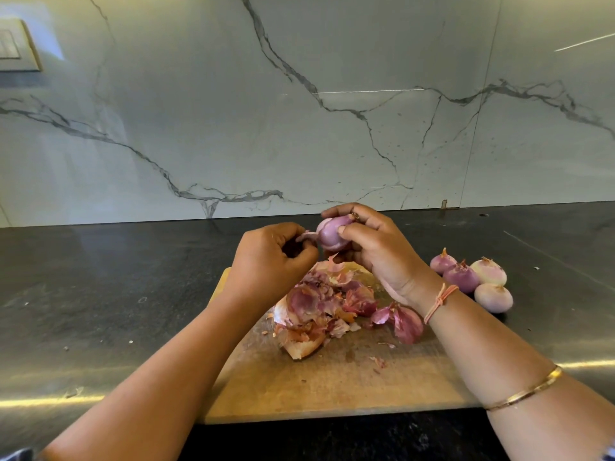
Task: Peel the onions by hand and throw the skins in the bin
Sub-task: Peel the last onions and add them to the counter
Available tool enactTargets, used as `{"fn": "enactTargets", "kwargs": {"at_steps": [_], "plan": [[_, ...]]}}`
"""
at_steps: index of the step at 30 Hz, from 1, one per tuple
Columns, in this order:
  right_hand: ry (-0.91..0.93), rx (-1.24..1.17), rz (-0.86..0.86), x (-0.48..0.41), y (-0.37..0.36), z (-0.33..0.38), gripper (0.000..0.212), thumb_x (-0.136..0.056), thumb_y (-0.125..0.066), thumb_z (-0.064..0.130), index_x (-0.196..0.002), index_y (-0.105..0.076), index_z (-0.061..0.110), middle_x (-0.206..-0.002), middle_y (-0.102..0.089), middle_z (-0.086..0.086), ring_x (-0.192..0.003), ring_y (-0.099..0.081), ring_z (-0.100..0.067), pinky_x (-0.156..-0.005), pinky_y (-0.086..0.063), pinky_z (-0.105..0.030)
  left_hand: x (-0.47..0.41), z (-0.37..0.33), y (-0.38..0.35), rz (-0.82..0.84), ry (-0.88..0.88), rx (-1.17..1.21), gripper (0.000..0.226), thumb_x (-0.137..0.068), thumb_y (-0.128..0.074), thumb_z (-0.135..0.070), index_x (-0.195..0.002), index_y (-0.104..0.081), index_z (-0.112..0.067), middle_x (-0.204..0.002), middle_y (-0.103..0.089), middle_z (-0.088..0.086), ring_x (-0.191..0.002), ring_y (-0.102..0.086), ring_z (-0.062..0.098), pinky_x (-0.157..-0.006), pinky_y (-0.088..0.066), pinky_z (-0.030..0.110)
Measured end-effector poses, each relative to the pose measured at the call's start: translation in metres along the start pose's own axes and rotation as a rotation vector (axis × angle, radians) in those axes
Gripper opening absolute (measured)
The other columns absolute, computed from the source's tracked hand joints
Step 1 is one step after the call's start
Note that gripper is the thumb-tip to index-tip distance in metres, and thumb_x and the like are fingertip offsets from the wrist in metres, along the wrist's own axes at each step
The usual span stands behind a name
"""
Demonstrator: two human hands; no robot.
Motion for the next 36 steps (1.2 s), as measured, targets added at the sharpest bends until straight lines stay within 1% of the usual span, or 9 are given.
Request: {"fn": "enactTargets", "kwargs": {"at_steps": [4, 7, 12, 14, 16, 22, 26, 29, 36], "plan": [[-0.007, 0.027, -0.003, -0.001, -0.001, -0.002, 0.017, -0.079, -0.056, 0.021, -0.094, -0.064, 0.019, -0.094, -0.065, -0.005, -0.083, -0.061, -0.014, -0.07, -0.048, -0.027, 0.001, -0.005, 0.001, 0.004, -0.045, -0.032, 0.016, -0.08, -0.068, -0.022, -0.095, -0.068, -0.015, -0.08, -0.067, -0.005, -0.07, -0.063, 0.006, -0.064, -0.053, 0.018], [-0.009, 0.042, -0.009, -0.001, 0.0, -0.004, 0.009, -0.09, -0.057, 0.012, -0.095, -0.064, 0.016, -0.091, -0.065, -0.004, -0.08, -0.062, -0.012, -0.07, -0.048, -0.028, 0.001, -0.008, 0.0, 0.013, -0.109, -0.031, 0.028, -0.08, -0.068, -0.013, -0.108, -0.065, -0.015, -0.091, -0.068, -0.005, -0.079, -0.064, 0.006, -0.072, -0.054, 0.018], [-0.026, 0.041, -0.01, 0.0, 0.0, -0.005, 0.011, -0.094, -0.053, 0.009, -0.097, -0.061, 0.016, -0.09, -0.064, -0.004, -0.076, -0.061, -0.009, -0.071, -0.047, -0.028, 0.0, -0.01, 0.001, -0.024, -0.172, -0.05, 0.023, -0.079, -0.066, -0.005, -0.1, -0.072, -0.012, -0.087, -0.068, -0.003, -0.077, -0.06, 0.006, -0.069, -0.051, 0.02], [-0.04, 0.028, -0.009, 0.0, -0.001, -0.006, 0.006, -0.09, -0.058, 0.015, -0.095, -0.061, 0.015, -0.09, -0.063, -0.007, -0.078, -0.06, -0.015, -0.072, -0.046, -0.035, -0.002, -0.008, 0.001, -0.027, -0.18, -0.052, 0.023, -0.078, -0.066, -0.003, -0.098, -0.073, -0.012, -0.083, -0.067, -0.004, -0.077, -0.059, 0.007, -0.069, -0.05, 0.024], [-0.051, 0.013, -0.019, -0.001, -0.001, -0.007, 0.016, -0.079, -0.058, 0.023, -0.092, -0.062, 0.015, -0.09, -0.063, -0.009, -0.08, -0.059, -0.019, -0.073, -0.045, -0.037, -0.003, -0.007, 0.001, -0.028, -0.191, -0.045, 0.023, -0.077, -0.065, -0.005, -0.097, -0.074, -0.013, -0.081, -0.066, -0.004, -0.077, -0.058, 0.007, -0.068, -0.051, 0.024], [-0.062, -0.167, -0.007, -0.004, -0.003, -0.007, 0.017, -0.074, -0.054, 0.017, -0.088, -0.061, 0.012, -0.087, -0.064, -0.012, -0.077, -0.059, -0.015, -0.065, -0.046, -0.024, -0.005, -0.006, 0.002, -0.064, -0.132, 0.044, 0.02, -0.079, -0.061, -0.011, -0.092, -0.074, -0.017, -0.079, -0.063, -0.004, -0.073, -0.055, 0.005, -0.06, -0.044, 0.012], [-0.078, -0.233, 0.002, -0.004, -0.002, -0.006, 0.017, -0.072, -0.054, 0.014, -0.087, -0.06, 0.01, -0.095, -0.061, -0.02, -0.079, -0.056, -0.018, -0.062, -0.044, -0.024, -0.005, -0.008, 0.002, -0.046, -0.023, 0.188, 0.031, -0.084, -0.061, 0.0, -0.083, -0.066, -0.03, -0.076, -0.061, -0.005, -0.055, -0.051, -0.005, -0.051, -0.035, 0.006], [-0.109, -0.217, -0.005, -0.004, -0.001, -0.005, 0.009, -0.077, -0.054, 0.014, -0.085, -0.058, 0.013, -0.096, -0.058, -0.021, -0.07, -0.051, -0.018, -0.055, -0.037, -0.026, -0.004, -0.008, 0.001, -0.028, 0.006, 0.226, 0.031, -0.086, -0.059, 0.001, -0.083, -0.065, -0.029, -0.071, -0.06, -0.006, -0.048, -0.048, -0.004, -0.048, -0.033, 0.005], [-0.162, 0.041, -0.04, -0.005, 0.0, -0.007, 0.016, -0.067, -0.05, 0.031, -0.072, -0.055, 0.017, -0.073, -0.05, -0.004, -0.065, -0.044, -0.011, -0.055, -0.032, -0.024, -0.005, -0.004, 0.001, -0.054, -0.18, -0.092, 0.02, -0.083, -0.064, -0.003, -0.096, -0.075, -0.014, -0.078, -0.053, -0.014, -0.074, -0.052, -0.007, -0.064, -0.038, 0.004]]}}
Point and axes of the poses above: each hand's wrist, its own x-axis away from the middle knuckle, its own y-axis out of the back of the hand, z = x × y, the point moved 2 cm from there along -x, towards the middle knuckle
